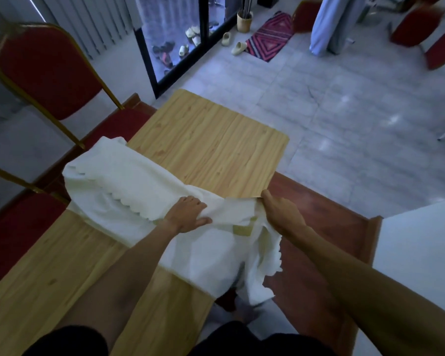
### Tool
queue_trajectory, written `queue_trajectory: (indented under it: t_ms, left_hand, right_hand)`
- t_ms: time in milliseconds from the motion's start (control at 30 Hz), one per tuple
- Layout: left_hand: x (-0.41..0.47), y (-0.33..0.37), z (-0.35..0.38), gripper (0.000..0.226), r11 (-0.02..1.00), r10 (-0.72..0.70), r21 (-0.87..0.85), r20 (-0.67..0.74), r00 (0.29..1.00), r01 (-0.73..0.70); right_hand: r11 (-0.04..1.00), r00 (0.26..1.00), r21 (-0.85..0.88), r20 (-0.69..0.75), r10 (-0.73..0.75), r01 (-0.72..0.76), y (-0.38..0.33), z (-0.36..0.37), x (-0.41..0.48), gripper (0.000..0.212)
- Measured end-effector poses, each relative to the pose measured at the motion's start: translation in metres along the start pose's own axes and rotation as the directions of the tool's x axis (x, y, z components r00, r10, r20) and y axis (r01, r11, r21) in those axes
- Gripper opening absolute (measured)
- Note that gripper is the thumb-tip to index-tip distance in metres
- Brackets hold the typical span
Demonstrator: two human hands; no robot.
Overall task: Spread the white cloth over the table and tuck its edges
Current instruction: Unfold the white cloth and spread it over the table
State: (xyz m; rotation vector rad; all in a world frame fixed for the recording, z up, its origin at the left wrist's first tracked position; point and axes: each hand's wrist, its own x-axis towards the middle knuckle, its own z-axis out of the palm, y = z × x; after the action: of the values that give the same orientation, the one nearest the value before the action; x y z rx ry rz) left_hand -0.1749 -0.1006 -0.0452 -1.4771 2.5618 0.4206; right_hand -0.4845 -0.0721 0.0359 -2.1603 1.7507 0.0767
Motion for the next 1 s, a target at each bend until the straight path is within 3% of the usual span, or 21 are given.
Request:
queue_trajectory:
  t_ms: [200, 267, 400, 500, 600, 767, 1000]
  left_hand:
    - [0.042, 0.024, -0.043, 0.040, 0.991, -0.123, -0.050, -0.027, 0.992, 0.121]
    - [0.056, 0.026, -0.063, 0.045, 0.991, -0.136, -0.004, -0.093, 0.986, 0.137]
    - [0.077, 0.032, -0.093, 0.076, 0.984, -0.179, -0.022, -0.147, 0.973, 0.177]
    - [0.089, 0.038, -0.109, 0.056, 0.969, -0.242, 0.011, -0.167, 0.956, 0.247]
    - [0.102, 0.042, -0.126, 0.033, 0.949, -0.290, 0.066, -0.212, 0.933, 0.310]
    - [0.127, 0.057, -0.156, 0.028, 0.921, -0.361, 0.028, -0.308, 0.880, 0.388]
    - [0.155, 0.076, -0.163, 0.029, 0.878, -0.468, -0.049, -0.304, 0.830, 0.477]
  right_hand:
    - [0.998, 0.970, 0.038, -0.235, 0.062, -0.055, 0.056, -0.043, 0.018, 0.012]
    - [0.990, 0.937, 0.119, -0.333, 0.109, -0.073, 0.062, -0.051, 0.028, 0.012]
    - [0.940, 0.922, 0.324, -0.321, 0.216, -0.107, 0.071, -0.063, 0.050, 0.025]
    - [0.976, 0.952, 0.217, -0.295, 0.080, -0.015, 0.095, -0.081, 0.069, 0.034]
    - [0.991, 0.969, 0.056, -0.220, -0.108, 0.123, 0.130, -0.104, 0.095, 0.022]
    - [0.968, 0.942, -0.047, -0.224, -0.249, 0.245, 0.168, -0.145, 0.139, 0.030]
    - [0.927, 0.906, -0.146, -0.206, -0.369, 0.344, 0.194, -0.182, 0.187, 0.028]
